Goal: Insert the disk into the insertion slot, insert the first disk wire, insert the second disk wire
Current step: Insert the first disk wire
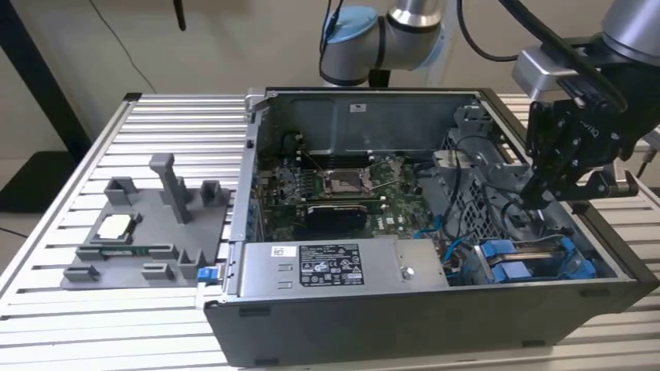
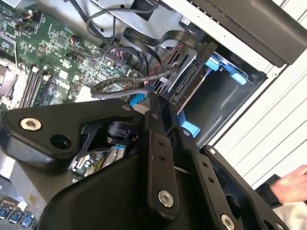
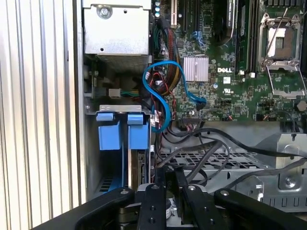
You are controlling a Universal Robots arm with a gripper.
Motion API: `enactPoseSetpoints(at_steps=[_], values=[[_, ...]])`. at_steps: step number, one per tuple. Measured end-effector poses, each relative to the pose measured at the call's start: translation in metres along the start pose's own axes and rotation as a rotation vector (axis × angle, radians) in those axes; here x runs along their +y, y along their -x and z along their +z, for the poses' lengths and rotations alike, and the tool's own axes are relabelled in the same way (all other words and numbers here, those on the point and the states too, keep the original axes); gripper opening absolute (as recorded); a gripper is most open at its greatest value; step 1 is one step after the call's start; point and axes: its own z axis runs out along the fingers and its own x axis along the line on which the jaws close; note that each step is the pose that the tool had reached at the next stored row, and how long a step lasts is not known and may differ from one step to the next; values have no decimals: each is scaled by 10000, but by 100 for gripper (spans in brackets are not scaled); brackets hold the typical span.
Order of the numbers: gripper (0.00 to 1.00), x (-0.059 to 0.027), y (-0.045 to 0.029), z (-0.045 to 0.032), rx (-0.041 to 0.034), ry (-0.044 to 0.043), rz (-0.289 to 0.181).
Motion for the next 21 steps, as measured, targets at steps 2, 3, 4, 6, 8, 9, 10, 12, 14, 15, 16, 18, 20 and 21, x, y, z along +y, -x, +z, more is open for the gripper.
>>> enactPoseSetpoints(at_steps=[2, 3, 4, 6, 8, 9, 10, 12, 14, 15, 16, 18, 20, 21], values=[[20, -28, -3, 16, 2, 77, 6], [20, -40, -8, 27, 2, 108, 8], [20, -52, -13, 39, 3, 131, 9], [20, -73, -33, 62, 3, 153, 12], [20, -91, -55, 86, 2, 171, 16], [20, -97, -61, 96, 1, 186, 23], [20, -104, -66, 106, 1, 209, 30], [20, -124, -71, 117, 5, 302, 42], [20, -152, -73, 126, 6, 425, 52], [20, -167, -74, 130, 6, 484, 56], [20, -183, -74, 134, 8, 536, 59], [20, -215, -77, 141, 9, 638, 66], [20, -248, -85, 147, 11, 709, 72], [20, -264, -92, 151, 10, 727, 73]])
